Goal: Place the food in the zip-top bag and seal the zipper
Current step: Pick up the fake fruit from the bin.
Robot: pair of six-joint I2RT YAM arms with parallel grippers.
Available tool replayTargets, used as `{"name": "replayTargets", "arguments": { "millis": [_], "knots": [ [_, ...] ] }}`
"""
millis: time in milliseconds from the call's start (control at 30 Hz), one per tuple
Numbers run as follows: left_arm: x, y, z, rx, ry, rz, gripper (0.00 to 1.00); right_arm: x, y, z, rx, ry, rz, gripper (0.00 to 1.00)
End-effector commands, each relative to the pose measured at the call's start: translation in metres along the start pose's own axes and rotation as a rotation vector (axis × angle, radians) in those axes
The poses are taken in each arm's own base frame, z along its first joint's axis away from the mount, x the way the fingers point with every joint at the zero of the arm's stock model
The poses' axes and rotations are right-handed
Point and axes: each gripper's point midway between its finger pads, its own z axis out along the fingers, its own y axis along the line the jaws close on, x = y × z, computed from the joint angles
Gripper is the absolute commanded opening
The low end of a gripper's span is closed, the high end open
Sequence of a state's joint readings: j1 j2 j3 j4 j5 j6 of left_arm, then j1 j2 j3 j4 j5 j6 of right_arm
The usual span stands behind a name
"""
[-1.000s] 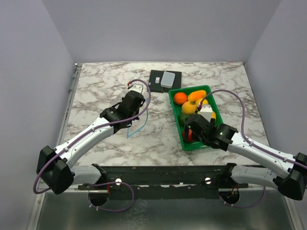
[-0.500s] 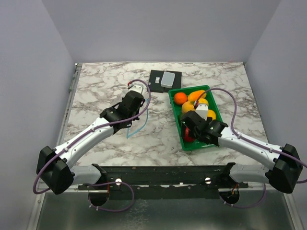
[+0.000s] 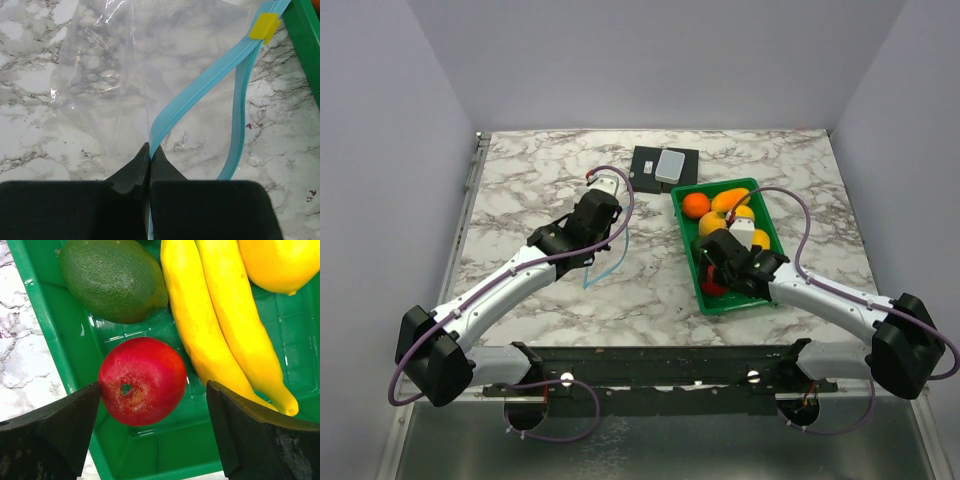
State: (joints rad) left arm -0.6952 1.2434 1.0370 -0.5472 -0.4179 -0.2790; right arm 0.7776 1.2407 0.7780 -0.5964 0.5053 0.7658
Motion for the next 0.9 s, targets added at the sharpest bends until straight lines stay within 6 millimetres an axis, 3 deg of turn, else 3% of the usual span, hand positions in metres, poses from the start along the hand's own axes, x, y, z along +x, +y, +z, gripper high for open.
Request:
{"name": "replayTargets", "arguments": {
  "millis": [0,333,467,567,767,867],
  "knots": [
    [-0.001,-0.003,-0.003,0.021,-0.013,0.005,0.0,0.006,0.007,0.01,-0.032,0.019,0.014,0.92],
    [0.0,-0.002,-0.002,0.02,-0.009,0.006,0.0,0.016,0.01,0.021,-0.037,0.051,0.019,0.89],
    [0.0,-0.003,-0.002,0.022,-0.01,0.007,0.0,0.019,0.006,0.024,-0.015,0.056,0.015,0.83],
    [0.001,-0.003,-0.002,0.023,-0.009,0.007,0.0,0.017,0.003,0.022,-0.005,0.049,0.015,0.74],
    [0.001,-0.003,-0.002,0.026,-0.007,0.008,0.0,-0.002,-0.002,0.009,0.011,0.0,0.013,0.43],
    [0.0,-0.004,-0.002,0.028,-0.008,0.007,0.0,-0.016,-0.003,-0.001,0.009,-0.036,-0.003,0.37]
  ]
}}
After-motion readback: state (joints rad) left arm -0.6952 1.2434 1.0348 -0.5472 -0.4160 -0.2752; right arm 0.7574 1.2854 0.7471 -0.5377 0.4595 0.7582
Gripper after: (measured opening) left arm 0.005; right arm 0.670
